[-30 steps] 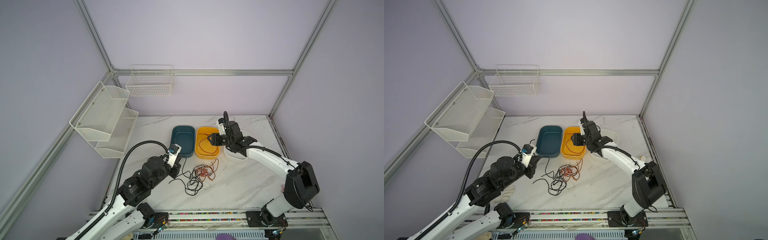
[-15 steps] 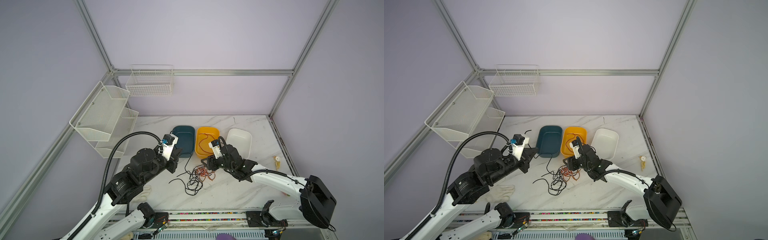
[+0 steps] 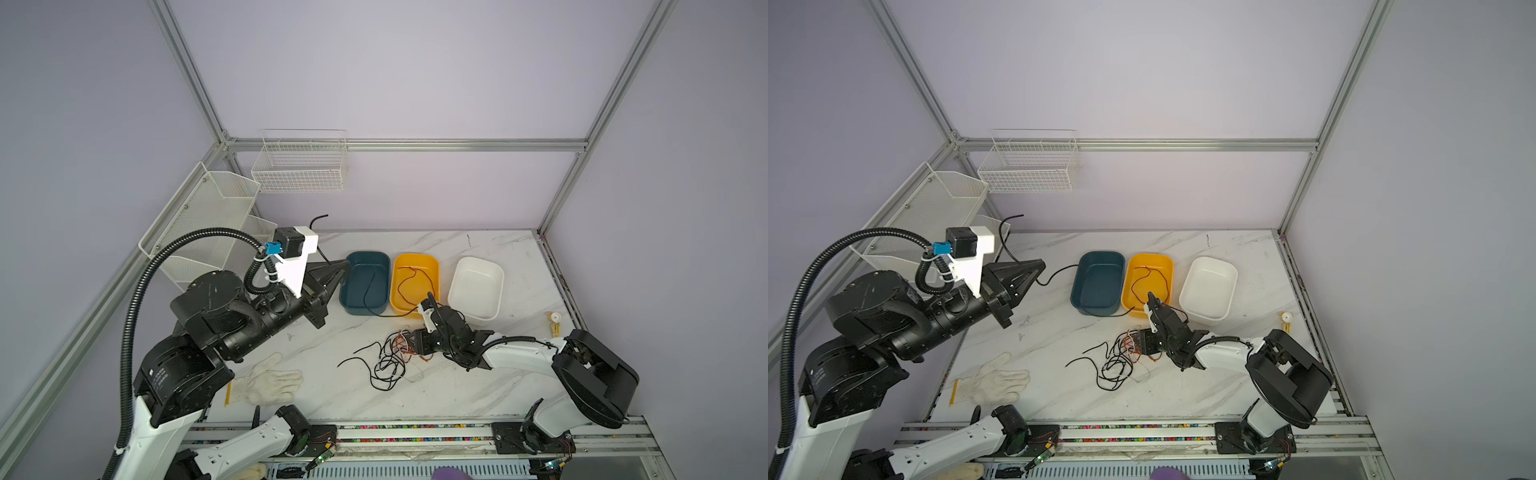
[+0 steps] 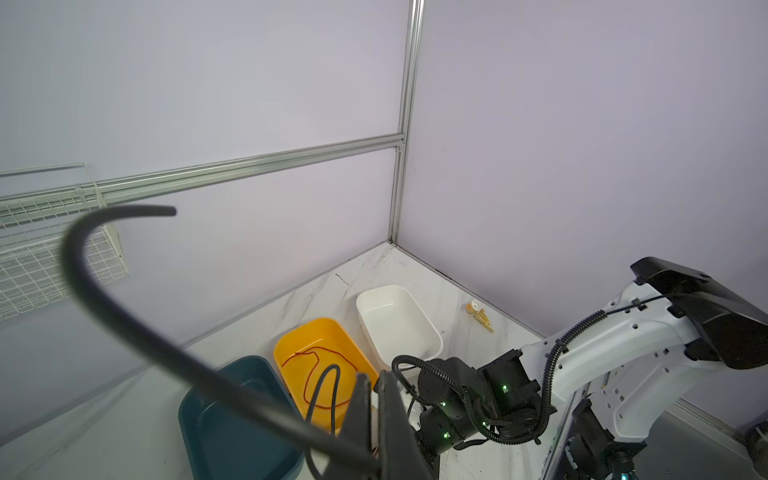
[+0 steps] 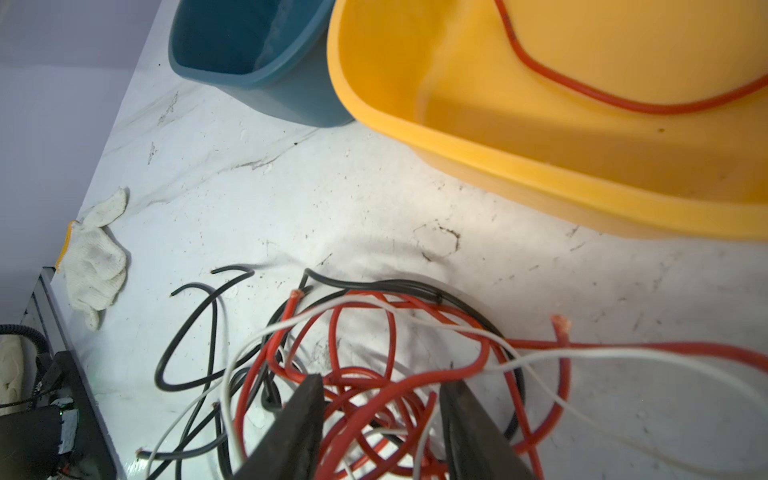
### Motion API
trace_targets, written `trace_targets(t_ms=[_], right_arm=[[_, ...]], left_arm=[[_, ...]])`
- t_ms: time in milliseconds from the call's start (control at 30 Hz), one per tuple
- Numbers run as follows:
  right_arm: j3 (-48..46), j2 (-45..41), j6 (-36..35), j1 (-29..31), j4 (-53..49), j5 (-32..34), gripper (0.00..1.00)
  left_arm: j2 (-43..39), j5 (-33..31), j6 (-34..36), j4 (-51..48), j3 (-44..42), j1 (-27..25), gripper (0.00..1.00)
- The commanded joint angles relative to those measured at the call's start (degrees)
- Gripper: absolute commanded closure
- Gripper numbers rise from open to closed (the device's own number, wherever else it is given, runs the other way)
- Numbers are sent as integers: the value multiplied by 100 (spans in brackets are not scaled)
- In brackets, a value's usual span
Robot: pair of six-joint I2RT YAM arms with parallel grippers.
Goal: Untangle the cables
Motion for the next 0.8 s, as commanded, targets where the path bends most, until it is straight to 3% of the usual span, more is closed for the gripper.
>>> trace_targets(t_ms=[0,100,300,633,767], right_arm=[[-82,-355,3,30,80,191,51],[-108,-812,-144,29,-152,427,49],[-50,-1981,-168,22,-806,1098,35],[431,-3954,-109,13,-2242,2769,13],[787,-4586,-20,4,-2890,3642,2]], left_arm=[[194,80,177,-278,467,-15,100],[323,40,300,-277,504,-17,100],[642,-90,554,-112,555,-12,100],[1124,-23,755,506,549,-15,100],[1452,274,705,880,518,-15,100]])
